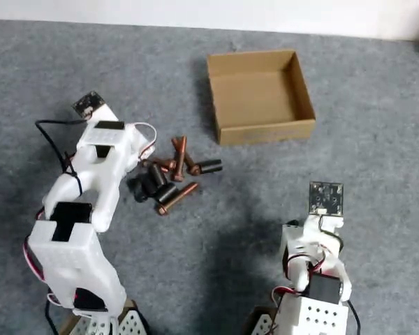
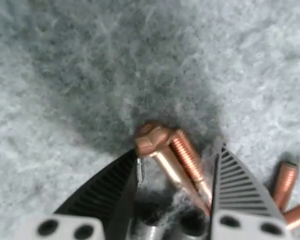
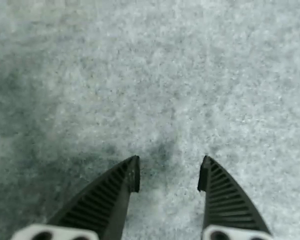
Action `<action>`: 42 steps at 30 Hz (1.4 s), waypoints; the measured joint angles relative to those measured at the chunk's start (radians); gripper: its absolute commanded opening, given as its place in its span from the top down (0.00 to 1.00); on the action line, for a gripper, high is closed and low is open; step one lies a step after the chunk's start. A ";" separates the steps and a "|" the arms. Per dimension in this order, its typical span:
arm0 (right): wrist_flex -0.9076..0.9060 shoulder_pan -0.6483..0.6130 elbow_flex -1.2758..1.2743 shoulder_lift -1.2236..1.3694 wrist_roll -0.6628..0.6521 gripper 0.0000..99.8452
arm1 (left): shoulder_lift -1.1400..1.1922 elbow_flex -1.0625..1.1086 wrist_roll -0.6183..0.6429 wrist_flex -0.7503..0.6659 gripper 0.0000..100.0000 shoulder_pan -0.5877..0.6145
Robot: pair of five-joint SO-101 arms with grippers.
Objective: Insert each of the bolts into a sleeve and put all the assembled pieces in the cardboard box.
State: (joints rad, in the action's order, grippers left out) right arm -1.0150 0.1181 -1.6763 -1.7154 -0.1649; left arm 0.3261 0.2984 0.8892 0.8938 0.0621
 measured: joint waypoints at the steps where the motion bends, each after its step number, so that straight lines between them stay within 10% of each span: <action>1: 0.000 0.000 0.000 0.000 0.000 0.82 | 0.005 -0.009 0.000 0.009 0.79 0.000; 10: 0.000 0.000 0.000 0.000 0.000 0.82 | 0.009 -0.017 0.000 0.028 1.00 0.000; 23: 0.000 0.000 0.000 0.000 0.000 0.82 | 0.002 -0.021 -0.009 0.040 1.00 -0.002; 42: 0.000 0.000 0.000 0.000 0.000 0.82 | -0.491 0.427 -0.394 -0.098 1.00 -0.140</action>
State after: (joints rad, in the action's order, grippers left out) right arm -1.0150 0.1181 -1.6763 -1.7154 -0.1649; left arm -0.1649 0.7250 0.4948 0.7956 -0.0775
